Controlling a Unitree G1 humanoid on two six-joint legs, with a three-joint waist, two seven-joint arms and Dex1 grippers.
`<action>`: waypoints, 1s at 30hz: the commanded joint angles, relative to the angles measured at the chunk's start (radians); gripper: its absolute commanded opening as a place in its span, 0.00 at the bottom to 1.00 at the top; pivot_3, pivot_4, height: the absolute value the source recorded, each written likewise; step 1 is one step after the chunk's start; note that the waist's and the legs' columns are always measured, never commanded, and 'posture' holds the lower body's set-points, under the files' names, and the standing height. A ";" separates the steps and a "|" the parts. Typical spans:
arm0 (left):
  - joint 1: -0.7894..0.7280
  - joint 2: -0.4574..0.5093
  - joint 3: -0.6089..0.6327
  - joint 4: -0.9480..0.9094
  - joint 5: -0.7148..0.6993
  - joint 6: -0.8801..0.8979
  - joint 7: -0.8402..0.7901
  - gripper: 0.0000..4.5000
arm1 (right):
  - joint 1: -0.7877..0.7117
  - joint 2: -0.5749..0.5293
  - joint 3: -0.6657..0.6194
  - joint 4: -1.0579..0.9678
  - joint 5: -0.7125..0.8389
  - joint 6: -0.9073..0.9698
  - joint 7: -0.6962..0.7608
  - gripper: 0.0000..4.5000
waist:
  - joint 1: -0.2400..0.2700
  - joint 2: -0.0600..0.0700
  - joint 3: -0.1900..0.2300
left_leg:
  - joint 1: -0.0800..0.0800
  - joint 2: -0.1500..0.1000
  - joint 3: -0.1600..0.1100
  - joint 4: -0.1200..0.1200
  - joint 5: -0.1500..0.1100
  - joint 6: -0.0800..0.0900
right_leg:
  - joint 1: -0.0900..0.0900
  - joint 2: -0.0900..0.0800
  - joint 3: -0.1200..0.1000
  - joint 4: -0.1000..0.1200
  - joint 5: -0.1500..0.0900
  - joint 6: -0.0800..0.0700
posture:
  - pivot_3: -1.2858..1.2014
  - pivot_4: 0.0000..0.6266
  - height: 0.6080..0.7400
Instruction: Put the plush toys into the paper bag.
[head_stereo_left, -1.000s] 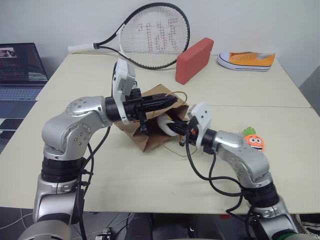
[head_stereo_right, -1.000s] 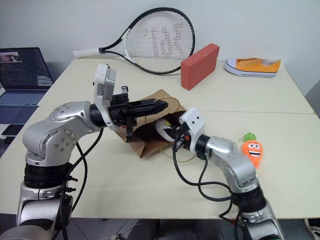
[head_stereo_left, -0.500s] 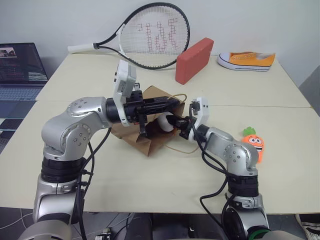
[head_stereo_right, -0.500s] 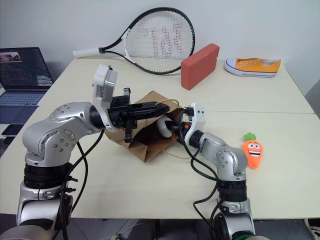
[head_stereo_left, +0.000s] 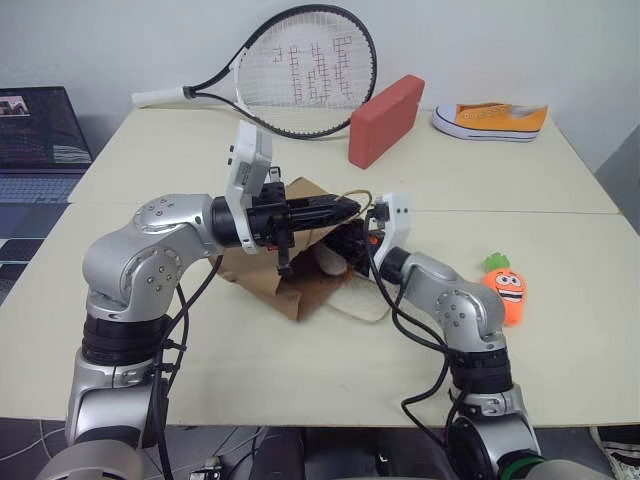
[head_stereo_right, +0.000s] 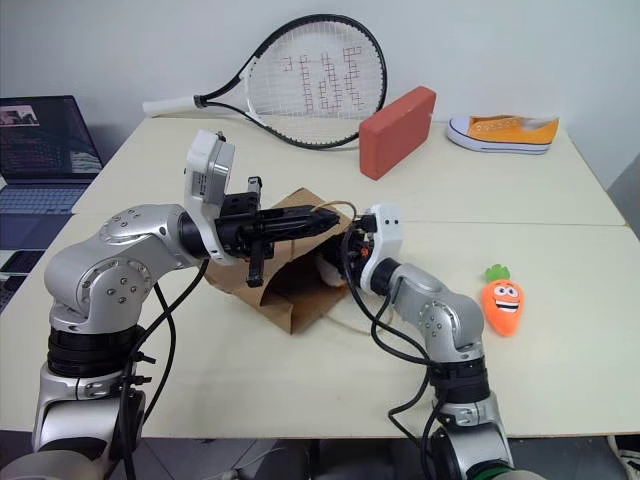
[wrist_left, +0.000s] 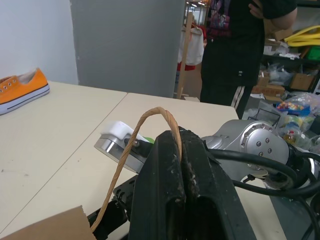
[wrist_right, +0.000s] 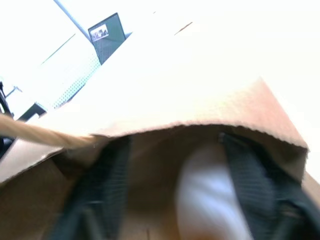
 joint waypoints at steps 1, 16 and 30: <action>-0.013 0.011 0.020 0.003 0.008 -0.021 0.008 0.00 | -0.032 -0.083 0.025 -0.093 0.009 0.013 0.065 0.99 | 0.000 0.000 0.000 | 0.000 0.000 0.000 0.000 0.000 0.000 | 0.000 0.000 0.000 0.000 0.000 0.000 | 0.52 0.24 1.00; -0.012 0.012 0.012 0.014 0.021 -0.036 0.011 0.00 | 0.033 -0.537 -0.005 -0.295 0.094 0.039 0.367 0.99 | 0.003 0.000 0.000 | 0.000 0.000 0.000 -0.001 0.000 0.000 | 0.000 0.000 0.000 -0.001 0.000 0.000 | 0.52 0.24 1.00; -0.007 0.009 -0.004 0.000 0.022 -0.029 -0.001 0.00 | 0.041 -0.349 0.153 0.030 -0.126 -0.166 0.291 0.99 | -0.009 0.000 0.000 | 0.000 0.000 0.001 -0.001 0.000 0.000 | 0.000 0.000 0.001 -0.001 0.000 0.000 | 0.52 0.24 1.00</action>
